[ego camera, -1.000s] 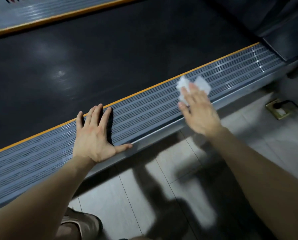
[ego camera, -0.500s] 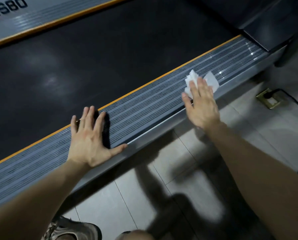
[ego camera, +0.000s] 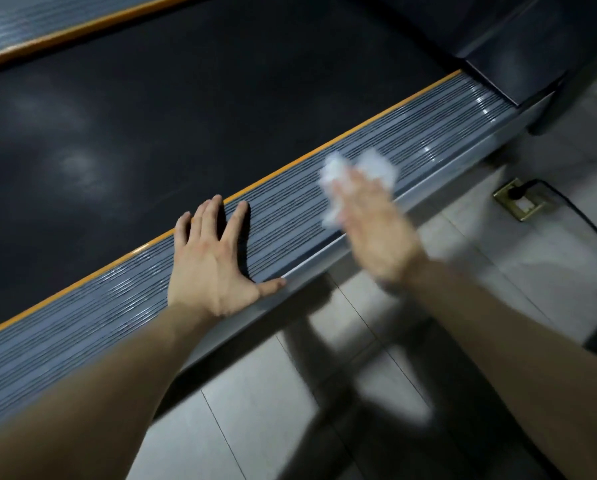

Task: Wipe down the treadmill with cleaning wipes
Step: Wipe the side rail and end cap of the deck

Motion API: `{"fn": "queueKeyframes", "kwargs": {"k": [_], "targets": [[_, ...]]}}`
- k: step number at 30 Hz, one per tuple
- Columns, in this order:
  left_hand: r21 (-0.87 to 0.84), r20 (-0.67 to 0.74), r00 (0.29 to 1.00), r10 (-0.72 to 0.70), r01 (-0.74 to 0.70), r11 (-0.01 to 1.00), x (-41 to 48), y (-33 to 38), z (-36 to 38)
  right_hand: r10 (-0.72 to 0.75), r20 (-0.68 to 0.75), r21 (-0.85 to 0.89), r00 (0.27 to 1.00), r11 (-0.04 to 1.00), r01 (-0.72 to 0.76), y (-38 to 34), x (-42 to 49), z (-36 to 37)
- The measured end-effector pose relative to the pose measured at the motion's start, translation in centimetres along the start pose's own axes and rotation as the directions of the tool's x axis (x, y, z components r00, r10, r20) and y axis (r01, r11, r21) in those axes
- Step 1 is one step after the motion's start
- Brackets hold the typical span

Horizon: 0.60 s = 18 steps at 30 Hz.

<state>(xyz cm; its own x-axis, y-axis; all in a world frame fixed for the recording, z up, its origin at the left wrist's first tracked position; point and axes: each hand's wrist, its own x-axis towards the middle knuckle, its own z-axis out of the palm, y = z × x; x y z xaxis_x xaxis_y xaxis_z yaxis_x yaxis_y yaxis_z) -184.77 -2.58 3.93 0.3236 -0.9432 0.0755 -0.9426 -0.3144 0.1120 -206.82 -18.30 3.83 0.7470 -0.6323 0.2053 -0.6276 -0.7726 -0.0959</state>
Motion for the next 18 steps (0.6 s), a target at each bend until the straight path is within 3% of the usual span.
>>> {"fn": "queueKeyframes", "kwargs": {"k": [1,2,3,4,5,7,8,9,10,11,12,14,15,16,18], "targets": [[-0.002,0.007,1.0,-0.002,0.002,1.0,0.0,0.1,0.0,-0.264,0.022,0.045,0.964,0.964,0.263,-2.2,-0.8,-0.1],[-0.003,0.012,1.0,-0.004,0.004,1.0,0.0,0.2,0.0,-0.445,0.085,0.12,0.892,0.893,0.434,-3.8,-1.3,-0.4],[-0.002,0.009,1.0,-0.007,0.007,1.0,0.0,0.3,-0.1,-0.539,0.133,0.126,0.832,0.842,0.525,-3.8,-1.3,-0.6],[0.003,0.005,1.0,-0.009,0.009,1.0,0.0,0.3,-0.2,-0.553,0.14,0.058,0.821,0.833,0.551,-2.4,-0.4,-0.5],[0.007,0.004,1.0,-0.009,0.009,1.0,0.1,0.4,-0.2,-0.495,0.116,-0.046,0.861,0.863,0.503,-0.3,0.8,0.1],[0.007,0.002,1.0,-0.01,0.01,1.0,0.1,0.3,-0.3,-0.164,0.031,-0.116,0.986,0.979,0.167,4.8,3.3,0.8],[0.008,0.002,1.0,-0.008,0.008,1.0,0.1,0.4,-0.4,0.085,0.075,-0.072,0.994,0.994,-0.08,6.5,4.5,0.2],[0.009,0.003,1.0,-0.005,0.005,1.0,0.0,0.4,-0.4,0.26,0.135,-0.017,0.956,0.965,-0.26,6.5,5.4,-0.3],[0.01,0.006,1.0,-0.004,0.004,1.0,0.0,0.4,-0.4,0.326,0.138,0.005,0.935,0.944,-0.33,5.2,6.0,-0.3],[0.01,0.011,1.0,-0.007,0.007,1.0,-0.1,0.4,-0.5,0.249,0.122,0.019,0.961,0.967,-0.253,3.0,6.2,-0.2],[0.007,0.018,1.0,-0.011,0.011,1.0,-0.1,0.5,-0.5,0.068,0.146,0.049,0.987,0.996,-0.076,0.2,5.7,-0.1],[0.002,0.02,0.999,-0.025,0.025,1.0,0.0,0.7,-0.6,-0.354,0.171,0.23,0.919,0.922,0.312,-3.9,4.1,0.0],[0.003,0.021,0.999,-0.032,0.032,0.999,0.0,0.6,-0.6,-0.454,0.165,0.266,0.876,0.875,0.404,-4.1,4.0,0.0],[0.006,0.023,0.999,-0.035,0.035,0.999,0.1,0.6,-0.6,-0.481,0.148,0.232,0.864,0.866,0.443,-3.0,4.7,0.0],[0.014,0.025,0.999,-0.028,0.028,1.0,0.2,0.5,-0.7,-0.322,0.112,0.116,0.94,0.944,0.309,1.1,6.9,0.2]]}}
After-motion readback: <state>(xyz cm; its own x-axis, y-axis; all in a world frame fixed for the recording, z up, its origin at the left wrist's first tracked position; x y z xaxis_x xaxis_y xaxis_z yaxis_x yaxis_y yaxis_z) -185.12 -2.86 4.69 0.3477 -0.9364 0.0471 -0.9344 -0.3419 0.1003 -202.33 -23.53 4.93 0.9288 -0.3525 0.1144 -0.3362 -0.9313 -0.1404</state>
